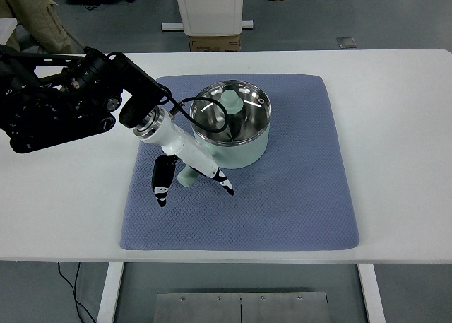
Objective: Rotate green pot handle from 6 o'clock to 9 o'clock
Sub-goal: 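Pull the pot rim with the left hand, rotating the handle sideways, then push the pot body with the left hand to continue rotating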
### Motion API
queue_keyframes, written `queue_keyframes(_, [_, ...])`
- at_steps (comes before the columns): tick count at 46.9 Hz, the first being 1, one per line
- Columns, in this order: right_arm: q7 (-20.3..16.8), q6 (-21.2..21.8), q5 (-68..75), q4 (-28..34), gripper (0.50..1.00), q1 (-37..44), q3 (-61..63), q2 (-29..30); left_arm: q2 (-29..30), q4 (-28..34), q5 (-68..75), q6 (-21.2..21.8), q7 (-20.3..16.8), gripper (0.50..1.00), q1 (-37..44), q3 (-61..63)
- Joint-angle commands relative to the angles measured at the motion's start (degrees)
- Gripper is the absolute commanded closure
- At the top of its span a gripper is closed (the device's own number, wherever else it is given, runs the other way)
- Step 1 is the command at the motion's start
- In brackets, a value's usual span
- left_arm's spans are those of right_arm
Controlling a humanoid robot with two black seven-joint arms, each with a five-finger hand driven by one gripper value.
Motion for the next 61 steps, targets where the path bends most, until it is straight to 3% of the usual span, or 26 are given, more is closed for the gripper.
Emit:
queue_keyframes(1, [0.00, 0.00, 0.00, 0.00, 0.500, 0.00, 0.00, 0.00, 0.00, 0.01, 0.45, 0.00, -0.07, 0.500, -0.52, 0.51])
queue_keyframes(29, [0.00, 0.00, 0.00, 0.00, 0.500, 0.00, 0.00, 0.00, 0.00, 0.09, 3.61, 0.02, -0.07, 0.500, -3.34, 4.28])
queue_keyframes(61, [0.00, 0.00, 0.00, 0.00, 0.500, 0.00, 0.00, 0.00, 0.00, 0.88, 5.99, 3.80, 0.01, 0.500, -6.41, 9.82])
